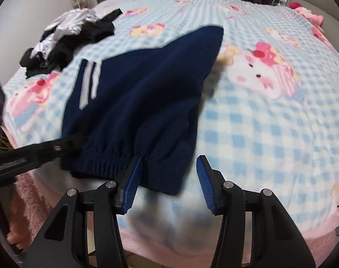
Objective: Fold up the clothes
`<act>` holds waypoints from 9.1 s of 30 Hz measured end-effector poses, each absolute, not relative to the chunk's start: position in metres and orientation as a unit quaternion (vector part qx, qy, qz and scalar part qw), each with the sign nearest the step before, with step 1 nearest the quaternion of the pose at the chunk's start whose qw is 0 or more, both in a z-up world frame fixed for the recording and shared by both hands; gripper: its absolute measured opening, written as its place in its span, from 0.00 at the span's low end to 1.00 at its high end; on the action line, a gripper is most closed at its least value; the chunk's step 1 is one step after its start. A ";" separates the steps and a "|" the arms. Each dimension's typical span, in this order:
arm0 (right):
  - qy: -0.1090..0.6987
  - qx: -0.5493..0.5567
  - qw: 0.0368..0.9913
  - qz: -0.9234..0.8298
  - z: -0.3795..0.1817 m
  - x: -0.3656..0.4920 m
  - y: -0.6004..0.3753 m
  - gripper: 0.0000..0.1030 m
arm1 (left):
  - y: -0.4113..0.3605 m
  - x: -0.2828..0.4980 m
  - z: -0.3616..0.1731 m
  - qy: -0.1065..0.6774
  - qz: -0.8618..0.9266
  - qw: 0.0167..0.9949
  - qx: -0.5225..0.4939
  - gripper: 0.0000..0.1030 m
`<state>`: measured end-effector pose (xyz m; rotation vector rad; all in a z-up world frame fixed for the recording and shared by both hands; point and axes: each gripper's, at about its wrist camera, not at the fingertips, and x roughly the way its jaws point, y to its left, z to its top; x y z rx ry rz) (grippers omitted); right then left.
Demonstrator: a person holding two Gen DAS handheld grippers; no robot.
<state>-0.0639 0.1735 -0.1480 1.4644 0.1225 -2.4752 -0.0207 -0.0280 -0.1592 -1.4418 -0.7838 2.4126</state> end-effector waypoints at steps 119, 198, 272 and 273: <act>-0.072 0.553 0.219 -0.801 -0.159 -0.134 0.164 0.09 | 0.039 -0.078 -0.161 -0.249 0.789 0.246 -0.504 0.37; -0.074 0.540 0.156 -0.824 -0.159 -0.094 0.225 0.29 | -0.016 -0.094 -0.131 -0.144 0.869 0.058 -0.470 0.11; 0.083 0.511 0.167 -0.839 -0.147 -0.028 0.192 0.49 | -0.018 0.000 -0.144 -0.212 0.821 0.137 -0.512 0.28; 0.074 0.512 0.160 -0.841 -0.146 -0.028 0.200 0.49 | -0.016 0.000 -0.141 -0.212 0.823 0.143 -0.507 0.28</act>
